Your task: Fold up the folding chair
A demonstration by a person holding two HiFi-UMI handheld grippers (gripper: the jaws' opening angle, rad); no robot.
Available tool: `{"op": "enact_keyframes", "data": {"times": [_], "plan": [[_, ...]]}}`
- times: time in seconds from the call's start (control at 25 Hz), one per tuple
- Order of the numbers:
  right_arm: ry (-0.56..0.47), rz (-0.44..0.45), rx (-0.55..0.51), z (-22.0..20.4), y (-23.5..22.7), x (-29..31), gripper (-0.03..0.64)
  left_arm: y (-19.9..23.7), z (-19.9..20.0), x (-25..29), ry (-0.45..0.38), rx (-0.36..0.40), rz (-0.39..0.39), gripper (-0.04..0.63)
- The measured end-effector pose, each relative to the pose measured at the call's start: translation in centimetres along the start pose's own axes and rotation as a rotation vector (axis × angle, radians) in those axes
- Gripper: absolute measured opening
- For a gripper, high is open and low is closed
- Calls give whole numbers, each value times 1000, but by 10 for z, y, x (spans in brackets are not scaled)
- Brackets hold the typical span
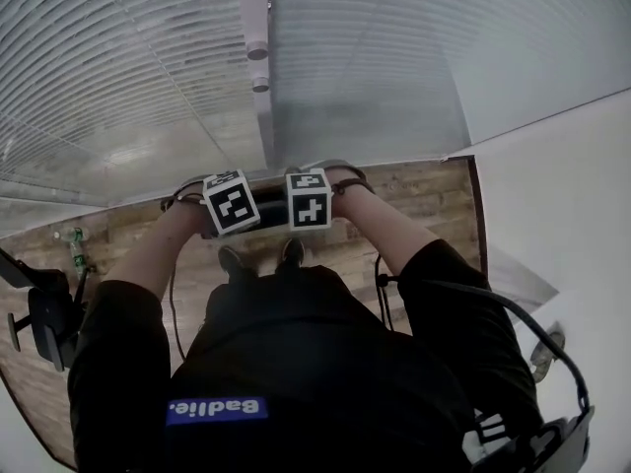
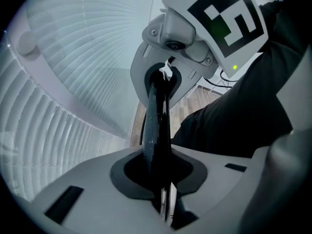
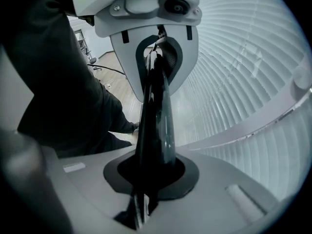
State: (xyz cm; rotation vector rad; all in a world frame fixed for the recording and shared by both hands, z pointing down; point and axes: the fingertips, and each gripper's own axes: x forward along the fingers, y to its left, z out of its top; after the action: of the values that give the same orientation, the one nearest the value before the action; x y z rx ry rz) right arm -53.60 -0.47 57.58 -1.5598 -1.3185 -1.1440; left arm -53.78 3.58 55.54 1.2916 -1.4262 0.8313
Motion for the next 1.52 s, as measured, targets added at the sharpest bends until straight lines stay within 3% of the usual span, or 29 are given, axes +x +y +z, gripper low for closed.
{"op": "enact_keyframes", "data": {"times": [0.44,0.72,0.96,1.16,1.36,1.52], "plan": [[12,0,48,-4,-53,8,48,54,1,6,-2,40,-32,57],[-3,12,78,-5,-75,11,49,80,1,7,-23,57,-10,63],[-8,-98,90,-6,-102,13,98,108,-3,-2,-68,30,51,83],[-16,-179,115,-10,-117,16,152,117,-2,-9,-133,7,39,106],[-10,-192,116,-14,-121,18,163,119,1,-30,-190,-1,32,129],[-23,-195,132,-14,-124,18,163,127,-5,-54,-230,8,121,129]]}}
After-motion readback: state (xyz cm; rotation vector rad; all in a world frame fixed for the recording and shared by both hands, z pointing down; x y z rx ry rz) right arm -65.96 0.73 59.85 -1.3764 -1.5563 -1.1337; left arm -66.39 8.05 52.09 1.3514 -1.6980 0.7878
